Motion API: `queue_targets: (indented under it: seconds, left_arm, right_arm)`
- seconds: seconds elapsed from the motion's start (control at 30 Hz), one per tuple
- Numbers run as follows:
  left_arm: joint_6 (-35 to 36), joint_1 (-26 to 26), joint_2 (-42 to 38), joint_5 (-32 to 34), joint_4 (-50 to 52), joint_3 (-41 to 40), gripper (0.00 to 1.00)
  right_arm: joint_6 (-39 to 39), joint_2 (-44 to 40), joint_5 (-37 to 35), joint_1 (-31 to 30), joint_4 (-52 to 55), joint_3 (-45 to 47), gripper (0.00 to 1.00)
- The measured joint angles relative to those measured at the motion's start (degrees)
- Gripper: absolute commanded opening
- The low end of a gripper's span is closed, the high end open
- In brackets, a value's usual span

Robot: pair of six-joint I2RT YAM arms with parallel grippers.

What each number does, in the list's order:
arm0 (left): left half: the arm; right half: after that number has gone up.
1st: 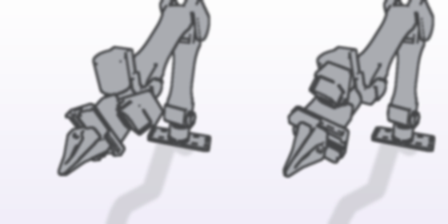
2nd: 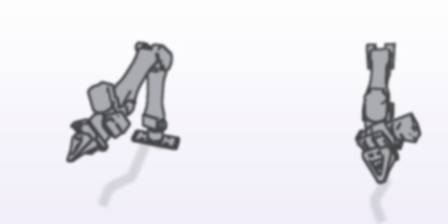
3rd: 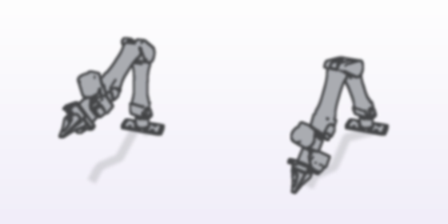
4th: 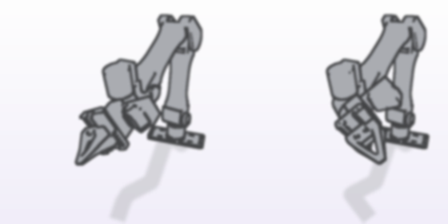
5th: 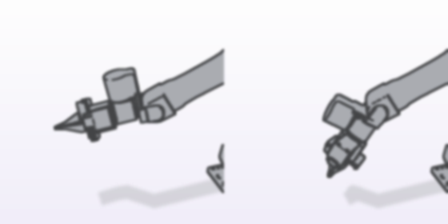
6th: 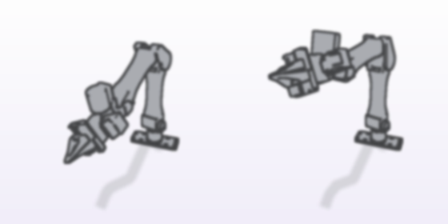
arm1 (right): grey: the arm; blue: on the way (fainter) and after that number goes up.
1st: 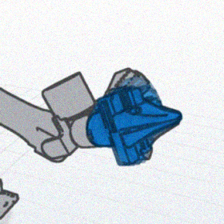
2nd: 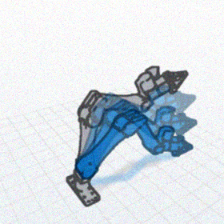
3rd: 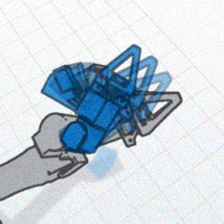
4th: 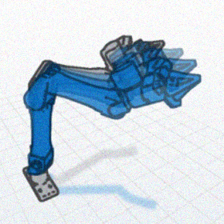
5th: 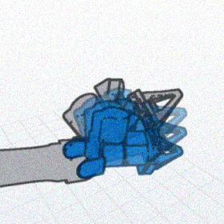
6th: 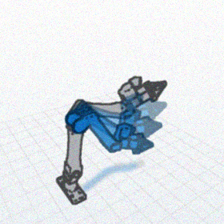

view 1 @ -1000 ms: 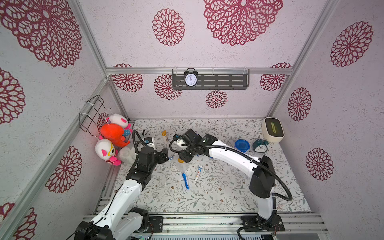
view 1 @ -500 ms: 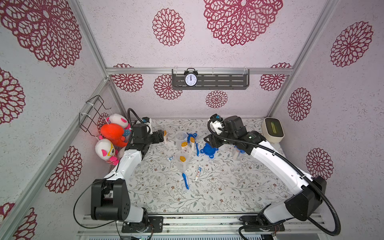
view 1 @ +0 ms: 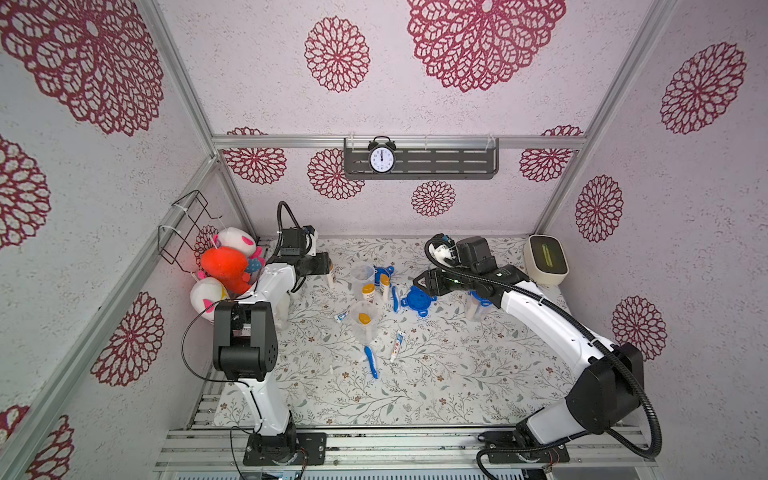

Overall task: Pack away toiletry kits
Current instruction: Pick up the toiletry item from the center of the board.

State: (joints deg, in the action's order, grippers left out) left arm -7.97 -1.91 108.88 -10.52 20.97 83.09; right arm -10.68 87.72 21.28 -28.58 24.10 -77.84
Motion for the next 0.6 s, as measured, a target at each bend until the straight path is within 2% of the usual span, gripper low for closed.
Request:
queue_targets:
  seconds: [0.1,0.2,0.3,0.4,0.53,0.6]
  left_arm:
    - [0.94,-0.76,1.88,0.59,1.29,1.33,0.59]
    - [1.49,-1.75,3.52,1.16,2.23,2.69,0.52]
    - [1.95,-2.38,5.42,2.25,2.32,3.74,0.40]
    - [2.71,-3.02,6.36,3.65,2.84,3.76,0.34]
    - [4.00,-3.56,6.64,5.29,3.56,4.28,0.12]
    - [4.70,-3.91,6.64,6.60,4.24,4.50,0.06]
  right_arm:
    - [-0.98,1.77,1.01,0.39,-0.28,0.00,0.62]
    - [-1.60,2.86,1.55,0.66,-0.24,0.00,0.62]
    - [-2.03,2.93,1.70,0.76,-0.28,0.00,0.62]
    - [-2.08,2.93,1.84,0.81,-0.28,0.00,0.62]
    - [-2.08,2.93,1.92,1.09,-0.31,0.00,0.62]
    - [-2.08,2.93,1.92,1.38,-0.31,0.00,0.62]
